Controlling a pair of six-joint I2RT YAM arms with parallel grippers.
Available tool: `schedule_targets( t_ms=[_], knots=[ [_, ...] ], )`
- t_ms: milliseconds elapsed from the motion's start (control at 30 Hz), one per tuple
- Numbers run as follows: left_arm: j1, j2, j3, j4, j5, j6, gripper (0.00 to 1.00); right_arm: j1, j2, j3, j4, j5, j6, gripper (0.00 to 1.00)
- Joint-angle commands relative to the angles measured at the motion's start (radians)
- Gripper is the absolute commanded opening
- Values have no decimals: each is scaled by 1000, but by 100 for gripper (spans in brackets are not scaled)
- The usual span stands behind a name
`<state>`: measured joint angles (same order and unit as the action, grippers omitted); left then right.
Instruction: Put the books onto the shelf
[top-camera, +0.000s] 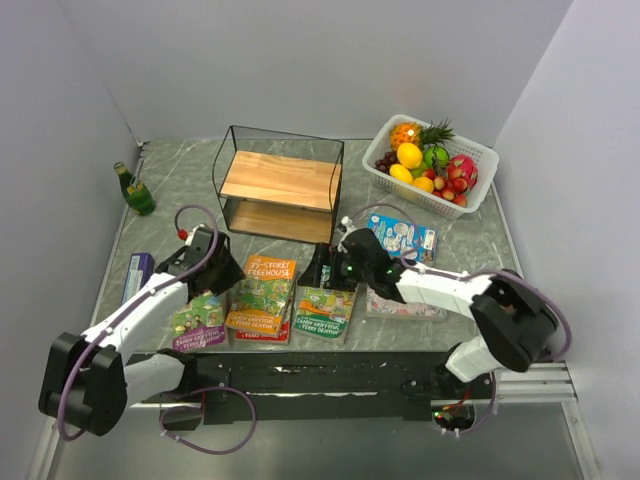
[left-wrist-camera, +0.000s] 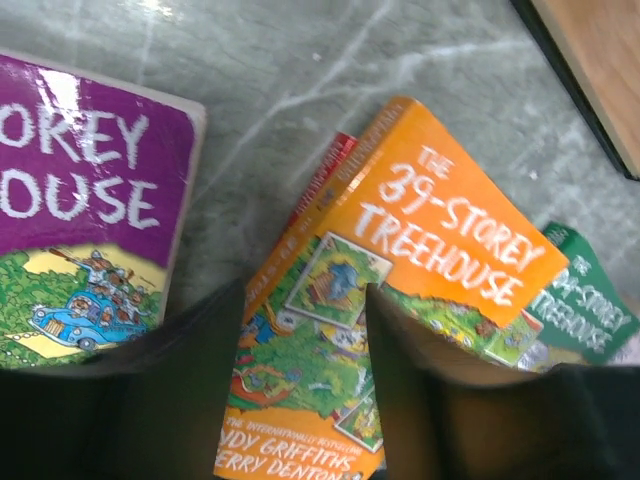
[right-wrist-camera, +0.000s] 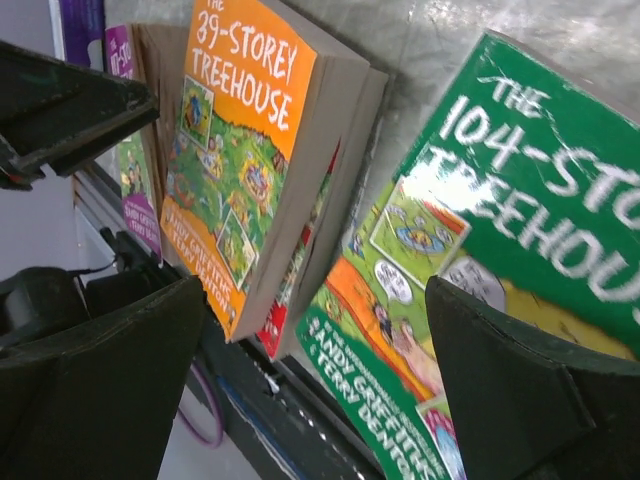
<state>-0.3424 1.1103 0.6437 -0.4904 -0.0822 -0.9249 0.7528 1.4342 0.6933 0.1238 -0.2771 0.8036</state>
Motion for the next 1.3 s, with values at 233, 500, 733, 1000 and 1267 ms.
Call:
schedule_targets(
  t_ms=[233, 500, 733, 1000, 1267],
  knots=[
    [-6, 120, -32, 39, -11, -15, 1, 48, 238, 253, 68, -71, 14, 94],
    [-14, 115, -42, 46, -5, -14, 1, 59, 354, 345, 27, -79, 23, 93],
    [-15, 112, -49, 47, -5, -20, 1, 65, 338, 357, -61, -56, 20, 90],
    [-17, 91, -70, 52, 1, -32, 1, 66, 354, 330, -87, -16, 29, 89],
    [-26, 80, -76, 59, 16, -31, 1, 65, 462, 437, -3, -92, 32, 89]
  ],
)
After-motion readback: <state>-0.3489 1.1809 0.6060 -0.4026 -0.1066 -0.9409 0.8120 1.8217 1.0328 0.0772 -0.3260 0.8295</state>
